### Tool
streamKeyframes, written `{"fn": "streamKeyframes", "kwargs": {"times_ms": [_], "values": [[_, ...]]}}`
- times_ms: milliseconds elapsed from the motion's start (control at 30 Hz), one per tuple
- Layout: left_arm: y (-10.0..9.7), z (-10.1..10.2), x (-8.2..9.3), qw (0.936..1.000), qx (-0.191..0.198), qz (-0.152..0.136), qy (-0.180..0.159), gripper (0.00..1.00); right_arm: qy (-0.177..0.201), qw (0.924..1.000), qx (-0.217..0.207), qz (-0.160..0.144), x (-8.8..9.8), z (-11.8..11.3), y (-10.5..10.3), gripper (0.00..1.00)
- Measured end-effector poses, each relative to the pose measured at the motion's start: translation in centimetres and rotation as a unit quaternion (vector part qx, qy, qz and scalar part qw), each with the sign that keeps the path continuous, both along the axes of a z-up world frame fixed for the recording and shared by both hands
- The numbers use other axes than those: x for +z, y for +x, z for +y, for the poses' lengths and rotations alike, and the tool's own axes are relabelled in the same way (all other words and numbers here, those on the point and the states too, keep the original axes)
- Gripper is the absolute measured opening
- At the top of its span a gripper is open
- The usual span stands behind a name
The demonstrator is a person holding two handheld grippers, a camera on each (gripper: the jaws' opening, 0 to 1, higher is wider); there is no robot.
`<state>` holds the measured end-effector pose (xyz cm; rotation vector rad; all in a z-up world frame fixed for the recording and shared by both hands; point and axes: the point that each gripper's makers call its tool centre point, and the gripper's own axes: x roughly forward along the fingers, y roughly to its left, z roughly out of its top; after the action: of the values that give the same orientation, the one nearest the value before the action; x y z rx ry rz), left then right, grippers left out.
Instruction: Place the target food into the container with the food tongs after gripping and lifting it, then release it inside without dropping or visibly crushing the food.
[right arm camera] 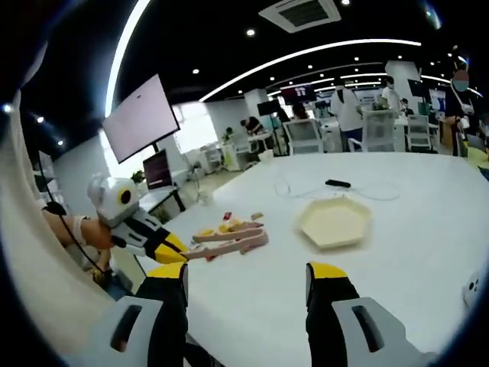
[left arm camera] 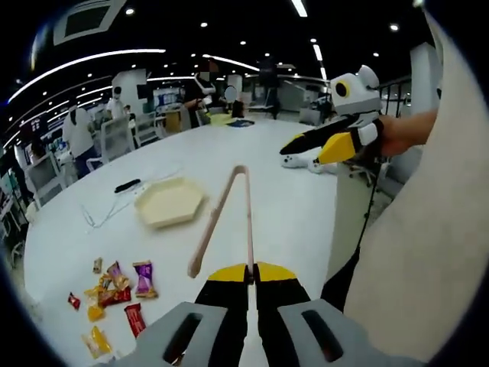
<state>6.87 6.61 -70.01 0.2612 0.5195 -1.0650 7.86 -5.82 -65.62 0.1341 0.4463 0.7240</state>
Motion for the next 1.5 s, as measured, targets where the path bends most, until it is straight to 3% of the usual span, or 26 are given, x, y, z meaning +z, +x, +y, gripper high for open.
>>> {"fn": "streamKeyframes", "kwargs": {"times_ms": [367,567,767,1233,1500], "values": [[-1.0,-0.7,2.2,0.9991,-0.024,0.001,-0.036,0.00,0.008,0.9999,0.008,-0.004,0.8,-0.1,0.2,0.63],[-1.6,-1.0,2.5,0.9983,-0.044,0.005,-0.039,0.00,0.016,0.9997,0.020,-0.006,1.2,0.2,0.2,0.63],[-2.0,-1.3,3.7,0.9955,-0.049,0.022,-0.079,0.00,0.012,0.9991,0.040,-0.006,1.0,0.5,-0.3,0.63],[-3.0,-2.3,4.7,0.9925,-0.072,0.033,-0.093,0.00,0.008,0.9965,0.082,-0.012,1.6,0.5,-0.8,0.64],[-3.7,-2.8,6.1,0.9889,-0.096,0.039,-0.107,0.00,0.040,0.9935,0.106,-0.015,2.5,1.7,-1.2,0.63]]}}
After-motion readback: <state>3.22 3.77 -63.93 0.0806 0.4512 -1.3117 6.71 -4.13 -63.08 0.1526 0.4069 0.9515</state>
